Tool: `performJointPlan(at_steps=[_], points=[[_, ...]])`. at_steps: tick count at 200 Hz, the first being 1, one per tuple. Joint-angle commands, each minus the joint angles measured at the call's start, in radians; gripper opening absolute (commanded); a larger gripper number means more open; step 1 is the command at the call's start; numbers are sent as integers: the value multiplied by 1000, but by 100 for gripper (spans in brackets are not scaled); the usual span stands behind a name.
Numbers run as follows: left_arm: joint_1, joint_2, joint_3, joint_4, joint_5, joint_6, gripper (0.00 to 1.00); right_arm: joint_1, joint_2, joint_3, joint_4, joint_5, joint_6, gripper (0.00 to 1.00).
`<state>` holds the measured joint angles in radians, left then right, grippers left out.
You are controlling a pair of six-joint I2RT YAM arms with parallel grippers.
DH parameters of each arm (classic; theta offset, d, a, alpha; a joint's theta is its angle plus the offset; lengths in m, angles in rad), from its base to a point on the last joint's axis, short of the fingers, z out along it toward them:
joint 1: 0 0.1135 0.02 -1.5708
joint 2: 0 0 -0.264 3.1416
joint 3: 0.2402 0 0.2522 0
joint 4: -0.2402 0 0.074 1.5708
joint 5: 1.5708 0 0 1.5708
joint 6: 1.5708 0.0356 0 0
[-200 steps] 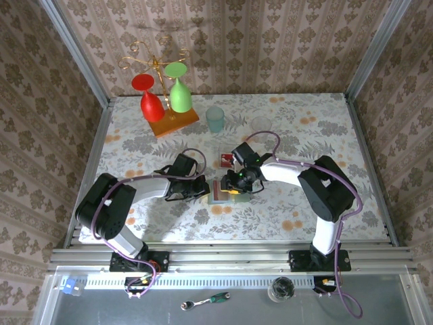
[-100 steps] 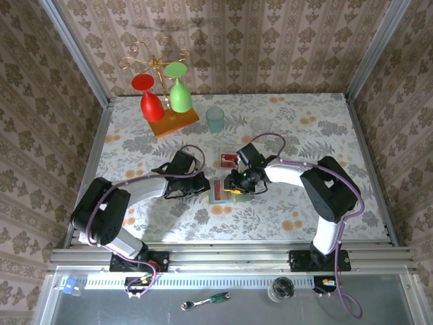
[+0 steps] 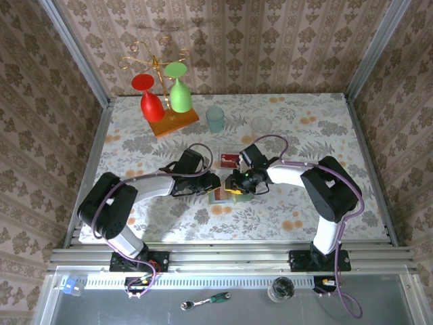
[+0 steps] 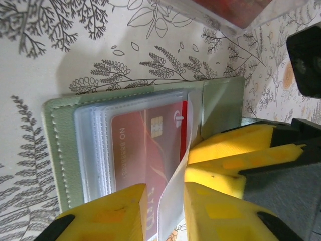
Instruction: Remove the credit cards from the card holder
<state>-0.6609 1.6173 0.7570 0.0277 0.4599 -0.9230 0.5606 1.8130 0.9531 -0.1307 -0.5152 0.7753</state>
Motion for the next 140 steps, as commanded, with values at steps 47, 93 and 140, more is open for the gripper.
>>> performJointPlan(at_steps=[47,93,140], points=[[-17,70,32,59,40,-33,25,-8,-23,-28,19,-13,25,32],[-20,66,25,94,49,-55,16,-10,-41,-37,32,-19,36,31],[-22,35,40,76,48,-59,16,-25,-124,-44,2,10,28,32]])
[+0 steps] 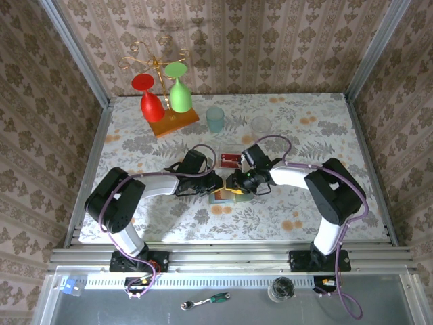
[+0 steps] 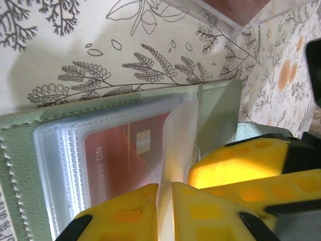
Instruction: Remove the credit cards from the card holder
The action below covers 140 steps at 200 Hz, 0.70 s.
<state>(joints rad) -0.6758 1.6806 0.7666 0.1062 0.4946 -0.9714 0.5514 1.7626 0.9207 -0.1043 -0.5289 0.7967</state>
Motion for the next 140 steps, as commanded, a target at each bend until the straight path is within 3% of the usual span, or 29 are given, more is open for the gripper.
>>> performJointPlan(at_steps=[1,74,140], points=[[-7,-29,31,-4,13,-10,16,-17,-76,-12,-25,24,6,32],[-54,35,121,-22,15,-11,18,-101,-226,-37,-125,52,-40,32],[-115,157,238,6,32,-27,34,-144,-309,-60,-185,65,-68,34]])
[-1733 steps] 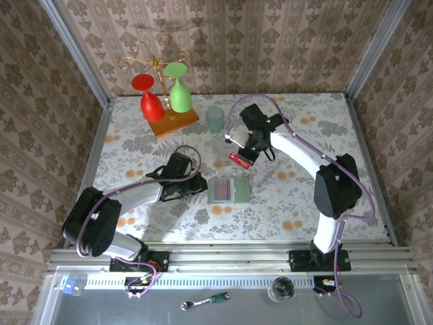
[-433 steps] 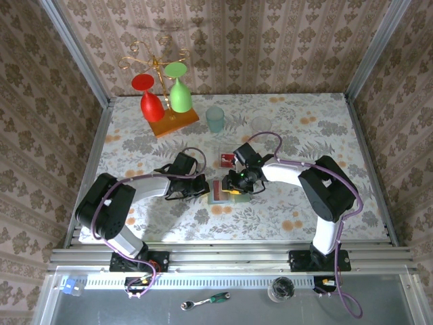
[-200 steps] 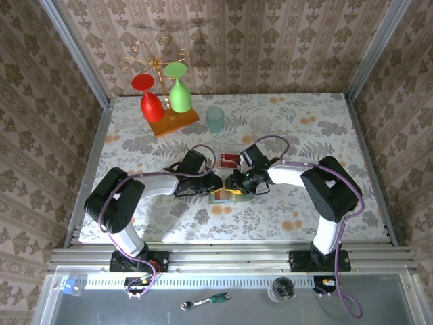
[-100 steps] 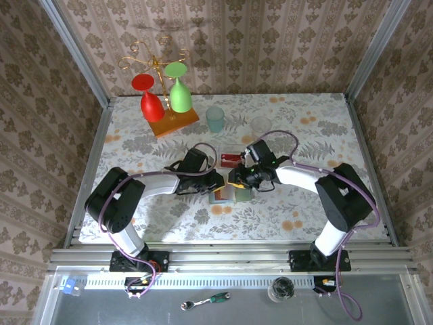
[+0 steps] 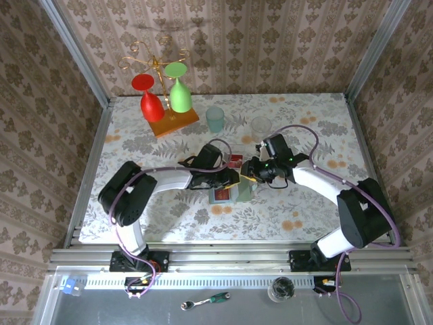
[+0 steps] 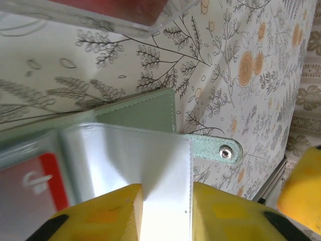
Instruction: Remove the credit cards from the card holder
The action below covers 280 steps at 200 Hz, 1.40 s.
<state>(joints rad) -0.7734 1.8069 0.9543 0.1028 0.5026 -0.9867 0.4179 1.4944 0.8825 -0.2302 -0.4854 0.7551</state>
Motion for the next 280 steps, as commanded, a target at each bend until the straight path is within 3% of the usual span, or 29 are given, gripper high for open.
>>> performJointPlan(at_steps=[1,79,164,209,280], points=[[-18,31,51,9,24,-12,34,-10,-41,-22,-60,22,-26,34],[16,-50,-10,-2,6,7,38,-10,-13,-8,-45,-15,-25,34],[122,-259,-201,-127,-80,80,34,105,201,99,-5,-45,-20,34],[153,-258,-283,-62,-58,57,32,128,277,102,32,-52,-7,34],[161,-217,-278,-19,-38,54,32,129,287,54,9,-2,-18,34]])
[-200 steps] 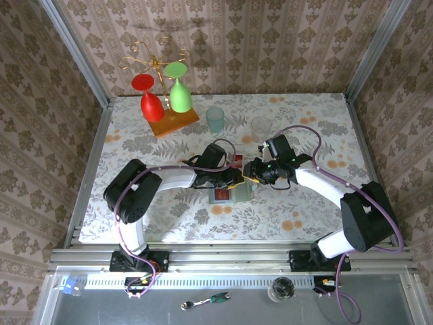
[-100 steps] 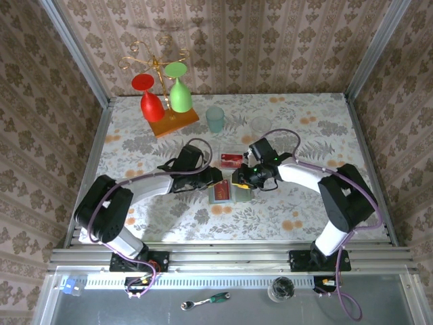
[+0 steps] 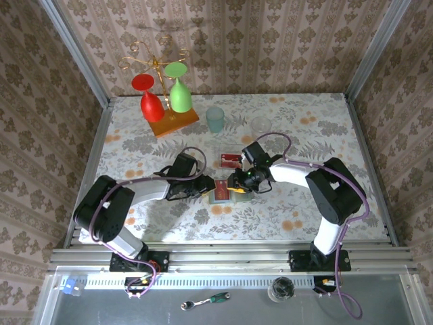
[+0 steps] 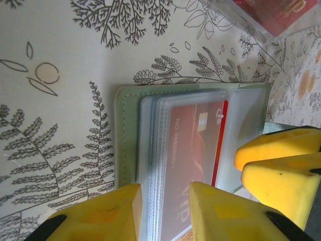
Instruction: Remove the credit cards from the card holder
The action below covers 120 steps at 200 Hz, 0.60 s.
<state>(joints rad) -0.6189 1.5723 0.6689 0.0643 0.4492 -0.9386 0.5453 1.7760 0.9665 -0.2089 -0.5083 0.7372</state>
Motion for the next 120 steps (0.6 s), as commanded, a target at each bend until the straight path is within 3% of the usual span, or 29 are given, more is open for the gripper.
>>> performJointPlan(at_steps=[1,120], points=[[8,18,7,20,16,6,32,1,4,-31,-13,20,0,34],[7,48,34,19,32,14,28,18,-24,-58,-20,24,17,34]])
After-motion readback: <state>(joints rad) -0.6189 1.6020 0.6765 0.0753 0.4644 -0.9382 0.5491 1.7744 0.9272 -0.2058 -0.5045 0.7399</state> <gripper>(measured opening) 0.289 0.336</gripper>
